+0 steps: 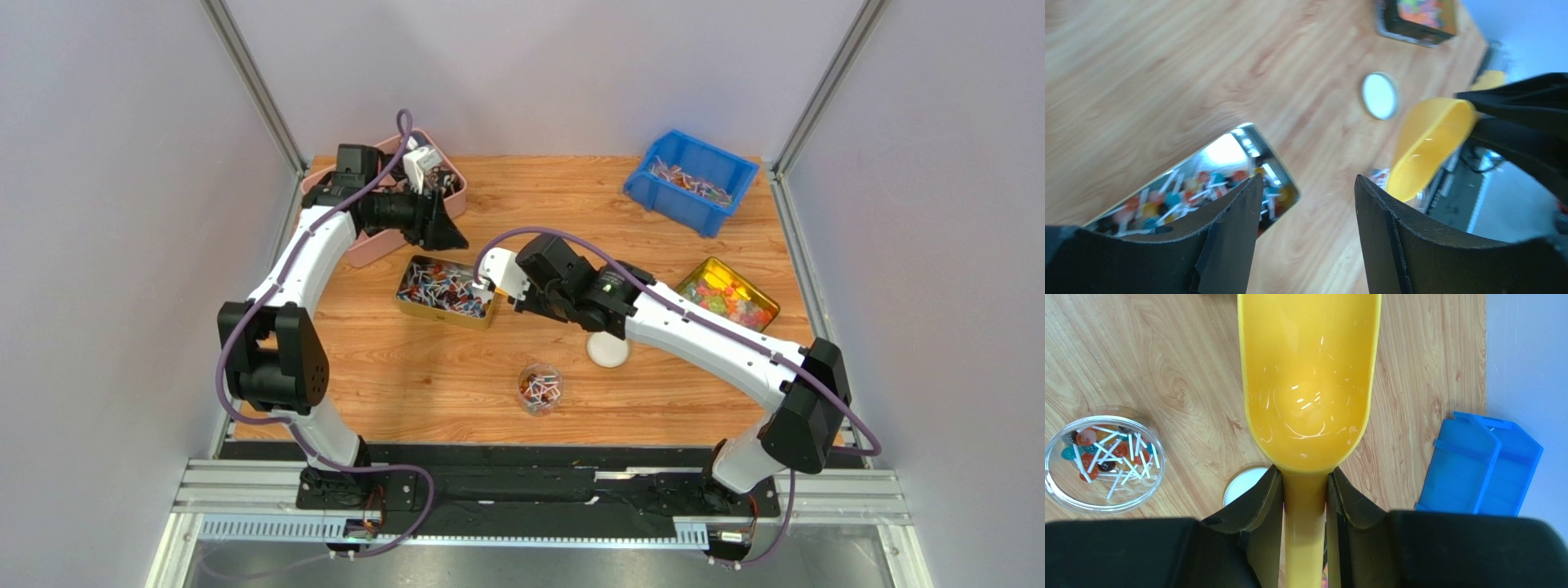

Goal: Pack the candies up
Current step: Scoop the fake candies from the storage box.

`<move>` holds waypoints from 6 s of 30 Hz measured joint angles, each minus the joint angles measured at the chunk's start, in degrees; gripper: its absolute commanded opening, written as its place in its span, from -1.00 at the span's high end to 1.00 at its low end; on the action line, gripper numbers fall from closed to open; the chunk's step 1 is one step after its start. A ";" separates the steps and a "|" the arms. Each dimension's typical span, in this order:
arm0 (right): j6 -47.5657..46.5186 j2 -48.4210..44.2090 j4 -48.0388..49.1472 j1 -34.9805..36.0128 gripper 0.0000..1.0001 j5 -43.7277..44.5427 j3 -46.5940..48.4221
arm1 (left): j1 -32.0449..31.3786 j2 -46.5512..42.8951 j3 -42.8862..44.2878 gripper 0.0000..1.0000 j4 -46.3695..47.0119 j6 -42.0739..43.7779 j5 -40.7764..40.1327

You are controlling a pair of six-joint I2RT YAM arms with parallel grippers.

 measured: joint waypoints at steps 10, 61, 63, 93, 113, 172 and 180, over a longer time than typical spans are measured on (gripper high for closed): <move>0.63 0.79 2.69 0.00 1.00 -0.87 0.02 | -0.98 0.48 -1.44 -0.22 0.15 -0.35 14.88; 1.64 -3.21 11.02 -1.90 0.99 -8.79 -4.26 | -4.04 6.91 -2.08 1.00 -6.71 7.28 26.95; 1.62 -3.21 11.15 -1.90 1.00 -8.81 -4.39 | -4.04 7.02 -2.08 1.00 -6.95 7.61 26.95; 0.81 -3.56 11.93 -3.43 1.00 -7.19 -4.39 | 4.20 8.35 5.64 -0.22 -11.37 8.11 17.79; -0.46 -3.56 6.32 -3.87 1.00 -4.22 -3.63 | 4.24 4.68 -3.87 -0.45 3.82 5.88 -32.26; -8.35 9.07 -10.27 -2.62 1.00 -7.78 17.38 | 2.54 22.86 3.63 1.00 -4.72 6.84 -35.01; -7.15 7.74 -10.43 -2.67 1.00 -10.49 17.68 | 3.08 28.02 12.04 1.00 -19.17 12.13 -22.29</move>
